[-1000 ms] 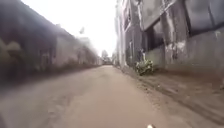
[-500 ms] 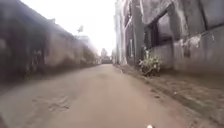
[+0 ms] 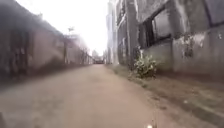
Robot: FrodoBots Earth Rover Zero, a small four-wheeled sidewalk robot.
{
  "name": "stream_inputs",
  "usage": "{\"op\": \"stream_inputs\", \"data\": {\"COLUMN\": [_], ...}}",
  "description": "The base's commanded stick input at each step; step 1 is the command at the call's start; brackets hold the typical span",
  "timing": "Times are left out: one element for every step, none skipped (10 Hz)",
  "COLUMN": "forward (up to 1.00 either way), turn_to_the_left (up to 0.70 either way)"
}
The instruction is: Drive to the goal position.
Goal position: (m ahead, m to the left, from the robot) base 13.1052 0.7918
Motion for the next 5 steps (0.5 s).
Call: {"op": "stream_inputs", "data": {"forward": [1.0,1.0,1.0,1.0,1.0], "turn_to_the_left": [0.0,0.0,0.0,0.12,0.27]}}
